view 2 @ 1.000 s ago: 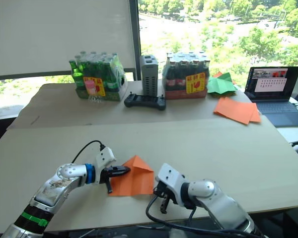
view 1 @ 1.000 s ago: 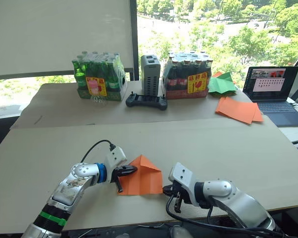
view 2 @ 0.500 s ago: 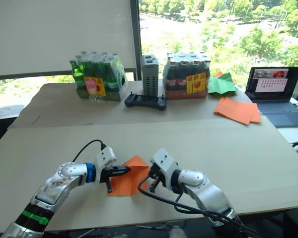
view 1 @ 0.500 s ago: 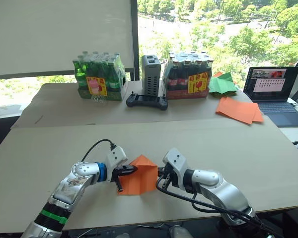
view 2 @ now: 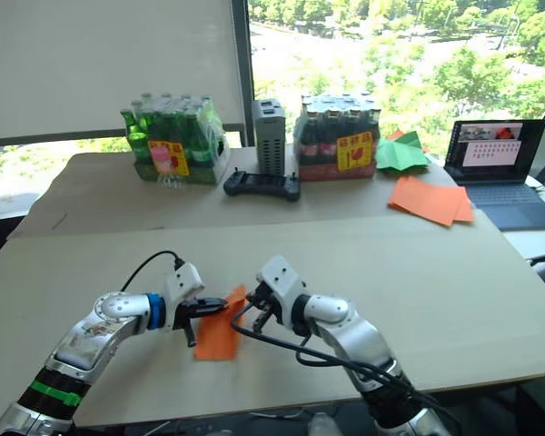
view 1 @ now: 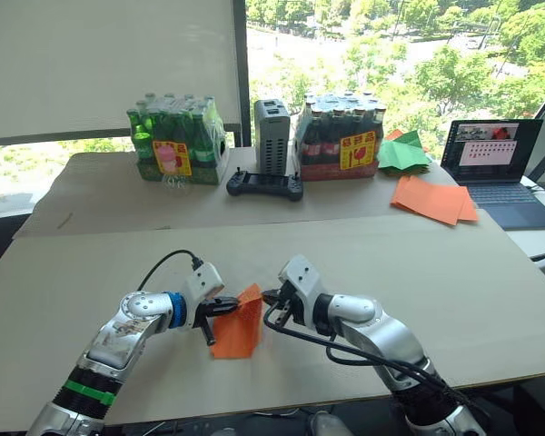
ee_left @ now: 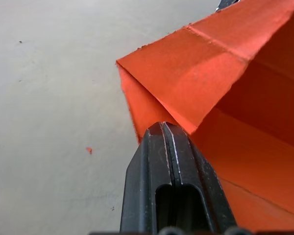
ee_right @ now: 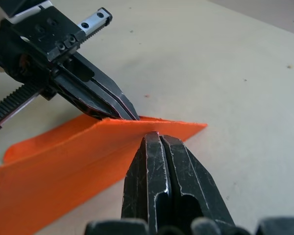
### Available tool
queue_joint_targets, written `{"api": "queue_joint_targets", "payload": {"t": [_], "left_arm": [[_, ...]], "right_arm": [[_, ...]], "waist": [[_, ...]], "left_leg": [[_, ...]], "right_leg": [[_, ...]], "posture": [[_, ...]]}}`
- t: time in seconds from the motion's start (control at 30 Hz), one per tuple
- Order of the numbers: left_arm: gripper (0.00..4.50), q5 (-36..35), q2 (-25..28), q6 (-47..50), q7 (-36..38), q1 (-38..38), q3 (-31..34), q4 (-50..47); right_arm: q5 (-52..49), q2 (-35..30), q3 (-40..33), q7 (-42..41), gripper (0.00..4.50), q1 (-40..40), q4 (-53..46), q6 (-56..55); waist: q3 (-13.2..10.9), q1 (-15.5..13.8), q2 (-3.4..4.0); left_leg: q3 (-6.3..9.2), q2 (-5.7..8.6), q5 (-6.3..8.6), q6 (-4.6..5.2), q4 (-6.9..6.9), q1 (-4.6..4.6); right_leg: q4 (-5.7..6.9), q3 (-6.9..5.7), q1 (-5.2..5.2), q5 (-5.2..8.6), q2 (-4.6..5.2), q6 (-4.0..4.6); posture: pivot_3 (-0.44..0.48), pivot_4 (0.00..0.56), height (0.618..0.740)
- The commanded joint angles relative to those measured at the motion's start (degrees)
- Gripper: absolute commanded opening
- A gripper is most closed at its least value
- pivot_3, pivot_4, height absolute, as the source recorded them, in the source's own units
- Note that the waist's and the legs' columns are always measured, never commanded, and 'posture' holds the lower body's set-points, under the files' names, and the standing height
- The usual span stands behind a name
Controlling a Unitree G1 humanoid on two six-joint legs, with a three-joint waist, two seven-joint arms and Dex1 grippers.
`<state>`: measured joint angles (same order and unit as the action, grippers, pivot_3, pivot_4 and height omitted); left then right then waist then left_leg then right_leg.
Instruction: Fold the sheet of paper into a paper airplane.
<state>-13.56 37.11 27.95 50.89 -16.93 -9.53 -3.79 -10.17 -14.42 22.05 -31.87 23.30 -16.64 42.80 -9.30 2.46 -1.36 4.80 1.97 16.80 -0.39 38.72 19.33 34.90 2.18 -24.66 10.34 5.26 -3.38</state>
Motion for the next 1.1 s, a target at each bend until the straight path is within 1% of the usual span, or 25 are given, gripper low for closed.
{"api": "queue_joint_targets", "payload": {"t": [0.03, 0.2, 0.23, 0.27, 0.3, 0.43, 0.67, 0.93, 1.1], "left_arm": [[0.03, 0.1, 1.5, 1.6, -0.5, 0.9, 2.0, -1.6], [0.03, -1.3, 1.0, 3.3, -0.2, 0.6, 2.7, -4.5], [0.03, -1.4, 0.9, 3.5, -0.1, 0.6, 2.6, -4.8], [0.03, -1.1, 0.6, 3.5, 0.1, 0.8, 1.8, -4.9], [0.03, -0.9, 0.5, 3.5, 0.2, 1.0, 1.3, -5.0], [0.03, 0.3, -1.1, 2.6, 0.6, 0.6, -1.6, -4.0], [0.03, 0.6, -3.1, 2.5, 1.6, -0.7, -4.2, -4.0], [0.03, -0.2, -2.6, 2.6, 1.9, -0.9, -3.1, -4.8], [0.03, 0.1, -2.4, 2.4, 2.3, -1.9, -2.9, -4.9]], "right_arm": [[0.4, 0.3, 0.5, 0.1, 0.00, 0.3, -0.9, -1.5], [0.6, 0.3, 1.1, -0.1, 0.00, -0.1, -1.0, -1.5], [0.6, 0.3, 1.1, -0.1, 0.00, -0.1, -0.9, -1.5], [0.7, 0.3, 1.2, -0.1, 0.00, -0.1, -0.8, -1.5], [0.7, 0.3, 1.2, -0.1, 0.00, -0.1, -0.8, -1.5], [0.6, 0.3, 1.2, -0.1, 0.00, 0.2, -0.6, -1.3], [1.0, 0.4, 1.5, 0.2, 0.00, 0.2, -0.2, -1.2], [1.4, -0.2, 1.3, 0.3, 0.00, -0.4, -0.3, -1.2], [0.7, -3.5, -0.6, -0.2, 0.00, -3.6, -3.9, -0.4]], "waist": [[0.0, 0.0, -0.01], [0.0, -0.1, -0.01], [0.0, 0.0, -0.01], [0.0, 0.0, -0.01], [0.0, 0.0, -0.01], [0.0, 0.0, -0.01], [0.0, -0.4, -0.01], [0.0, -0.4, -0.01], [0.0, -0.4, -0.01]], "left_leg": [[0.00, 0.00, 0.00, 0.00, 0.00, 0.01], [-0.01, 0.01, 0.00, 0.00, 0.02, 0.25], [-0.01, 0.01, 0.00, -0.01, 0.04, 0.36], [-0.02, 0.01, -0.01, -0.02, 0.06, 0.50], [-0.01, 0.00, -0.01, -0.02, 0.06, 0.55], [-0.02, 0.02, -0.01, -0.02, 0.05, 0.58], [-0.03, 0.05, -0.01, -0.02, 0.10, 0.58], [-0.02, 0.04, -0.01, -0.02, 0.10, 0.57], [-0.03, 0.05, -0.01, -0.02, 0.10, 0.59]], "right_leg": [[-0.01, 0.00, -0.01, -0.01, 0.00, 0.01], [0.04, 0.01, -0.27, -0.03, 0.00, 0.05], [0.07, 0.01, -0.39, -0.13, 0.00, 0.21], [0.08, 0.01, -0.52, -0.30, 0.00, 0.47], [0.09, 0.01, -0.58, -0.32, -0.01, 0.50], [0.06, 0.01, -0.58, -0.33, 0.00, 0.51], [0.05, 0.00, -0.53, -0.33, 0.02, 0.50], [0.06, 0.00, -0.54, -0.33, 0.01, 0.50], [0.04, 0.00, -0.54, -0.33, 0.02, 0.49]], "posture": [[0.000, 0.150, 0.723], [0.000, 0.150, 0.723], [0.000, 0.150, 0.723], [0.000, 0.150, 0.723], [0.000, 0.150, 0.723], [0.000, 0.150, 0.723], [0.000, 0.150, 0.723], [0.000, 0.150, 0.723], [0.000, 0.150, 0.723]]}}
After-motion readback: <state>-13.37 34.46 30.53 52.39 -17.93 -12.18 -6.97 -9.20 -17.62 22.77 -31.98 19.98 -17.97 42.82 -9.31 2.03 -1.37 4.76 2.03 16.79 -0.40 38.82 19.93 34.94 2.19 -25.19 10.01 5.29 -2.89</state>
